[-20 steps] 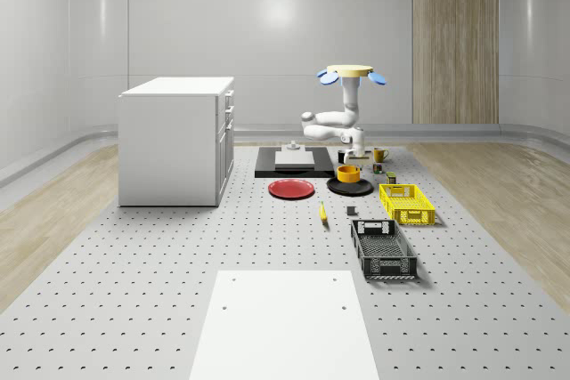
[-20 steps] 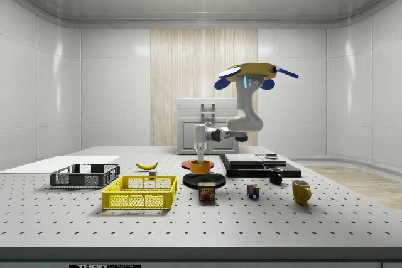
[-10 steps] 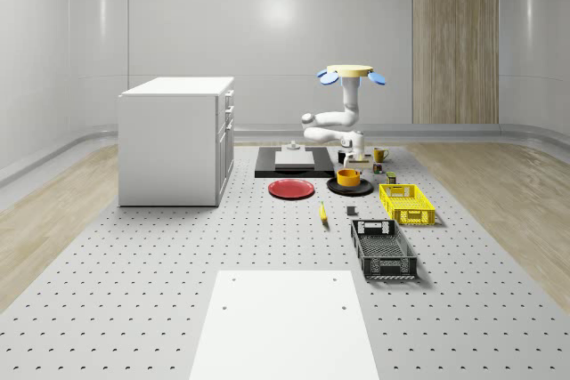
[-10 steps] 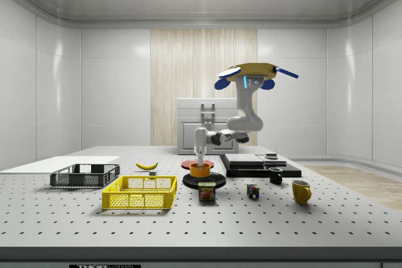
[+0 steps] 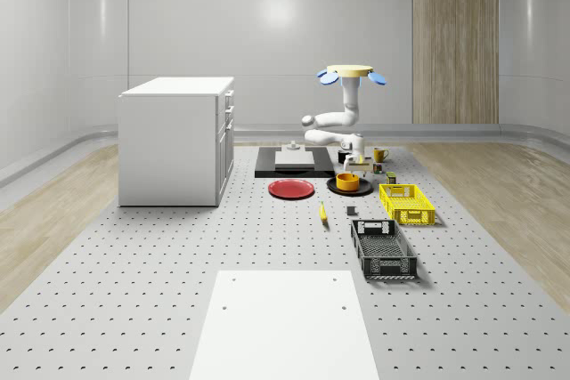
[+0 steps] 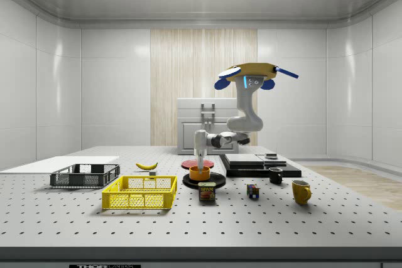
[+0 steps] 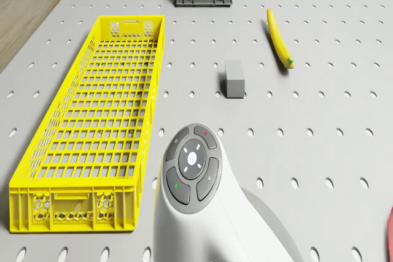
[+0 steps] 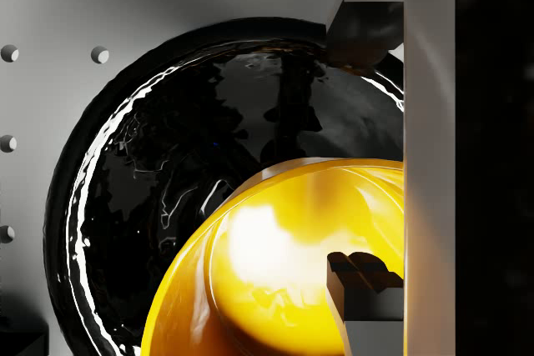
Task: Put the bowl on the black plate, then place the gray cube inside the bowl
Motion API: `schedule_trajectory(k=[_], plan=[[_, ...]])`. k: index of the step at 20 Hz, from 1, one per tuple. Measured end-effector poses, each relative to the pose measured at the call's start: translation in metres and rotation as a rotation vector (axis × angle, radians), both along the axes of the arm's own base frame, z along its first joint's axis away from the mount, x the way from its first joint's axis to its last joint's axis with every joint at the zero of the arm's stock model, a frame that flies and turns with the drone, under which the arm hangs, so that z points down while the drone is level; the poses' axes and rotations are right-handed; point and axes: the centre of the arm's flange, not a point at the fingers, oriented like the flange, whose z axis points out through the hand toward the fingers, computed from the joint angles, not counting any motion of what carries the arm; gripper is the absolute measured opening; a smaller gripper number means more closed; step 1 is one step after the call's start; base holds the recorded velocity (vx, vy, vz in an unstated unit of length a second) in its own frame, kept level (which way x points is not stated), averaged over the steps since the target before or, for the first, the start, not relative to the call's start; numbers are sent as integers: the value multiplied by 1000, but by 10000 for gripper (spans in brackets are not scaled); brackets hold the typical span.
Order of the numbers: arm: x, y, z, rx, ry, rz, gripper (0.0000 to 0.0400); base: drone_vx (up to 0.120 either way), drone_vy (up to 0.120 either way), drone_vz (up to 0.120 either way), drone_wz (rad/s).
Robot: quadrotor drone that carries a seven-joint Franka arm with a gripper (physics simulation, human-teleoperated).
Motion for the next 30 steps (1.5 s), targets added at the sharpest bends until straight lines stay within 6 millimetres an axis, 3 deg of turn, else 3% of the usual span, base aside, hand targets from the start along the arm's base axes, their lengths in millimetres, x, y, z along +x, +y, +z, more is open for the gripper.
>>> schedule_trajectory(k=[4, 9, 14, 18, 23, 30], plan=[[0, -2, -12, -1, 0, 7, 380, 0, 0, 0, 0], [-1, -2, -34, -1, 0, 11, 394, 0, 0, 0, 0], [-1, -3, -50, -1, 0, 12, 398, 120, -96, 0, 0], [-1, -3, -55, -2, 0, 13, 399, 120, -110, 0, 0], [-1, -3, -58, -2, 0, 13, 400, 120, 0, 0, 0], [-1, -3, -59, -2, 0, 13, 400, 120, -114, 0, 0]])
